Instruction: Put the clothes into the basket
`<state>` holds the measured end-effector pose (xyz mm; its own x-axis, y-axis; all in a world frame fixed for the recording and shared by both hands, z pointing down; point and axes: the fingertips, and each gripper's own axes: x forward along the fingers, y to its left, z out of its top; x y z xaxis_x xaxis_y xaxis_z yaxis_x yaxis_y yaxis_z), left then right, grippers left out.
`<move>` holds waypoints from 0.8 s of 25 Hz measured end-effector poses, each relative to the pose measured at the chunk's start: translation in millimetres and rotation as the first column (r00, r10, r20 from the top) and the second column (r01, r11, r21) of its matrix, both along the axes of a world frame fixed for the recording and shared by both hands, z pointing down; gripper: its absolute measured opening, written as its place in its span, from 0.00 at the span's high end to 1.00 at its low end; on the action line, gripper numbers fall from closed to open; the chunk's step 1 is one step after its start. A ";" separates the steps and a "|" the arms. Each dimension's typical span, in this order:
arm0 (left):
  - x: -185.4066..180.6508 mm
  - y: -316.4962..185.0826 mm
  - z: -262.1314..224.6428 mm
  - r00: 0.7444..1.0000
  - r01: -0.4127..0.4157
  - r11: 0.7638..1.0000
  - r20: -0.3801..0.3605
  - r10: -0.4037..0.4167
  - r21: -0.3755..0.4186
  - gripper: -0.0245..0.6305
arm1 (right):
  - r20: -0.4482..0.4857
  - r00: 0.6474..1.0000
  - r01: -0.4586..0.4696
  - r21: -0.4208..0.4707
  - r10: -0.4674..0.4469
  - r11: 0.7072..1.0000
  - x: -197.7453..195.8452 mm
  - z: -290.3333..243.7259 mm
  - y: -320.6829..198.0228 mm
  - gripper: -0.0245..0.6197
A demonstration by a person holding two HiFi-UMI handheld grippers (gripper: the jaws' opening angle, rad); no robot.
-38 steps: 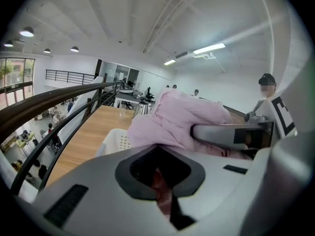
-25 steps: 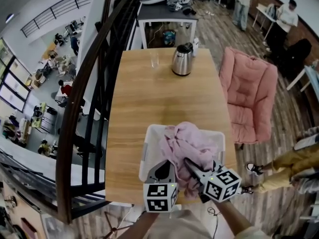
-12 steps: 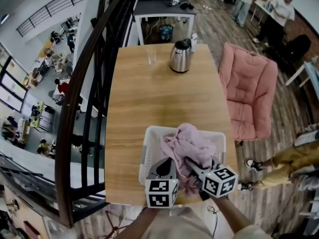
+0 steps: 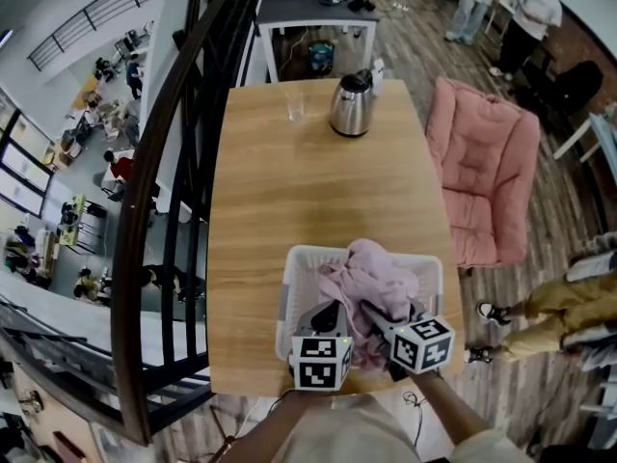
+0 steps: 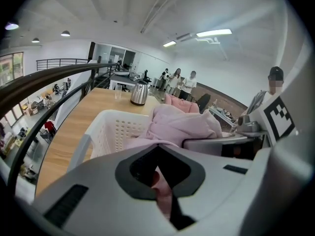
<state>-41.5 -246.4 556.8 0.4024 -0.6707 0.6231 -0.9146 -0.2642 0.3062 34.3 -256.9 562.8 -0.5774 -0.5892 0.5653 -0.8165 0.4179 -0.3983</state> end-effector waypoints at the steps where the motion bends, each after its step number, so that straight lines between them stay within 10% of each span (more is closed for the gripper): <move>1: 0.2 -1.2 1.9 1.000 -0.006 1.000 0.000 0.006 -0.007 0.96 | -0.015 1.000 0.010 -0.003 -0.010 1.000 -1.4 3.4 0.9 0.57; 20: -11.6 -12.3 29.1 1.000 -0.029 0.996 0.004 0.030 -0.085 0.96 | -0.060 0.993 0.093 -0.149 -0.103 0.984 -11.7 58.4 0.7 0.57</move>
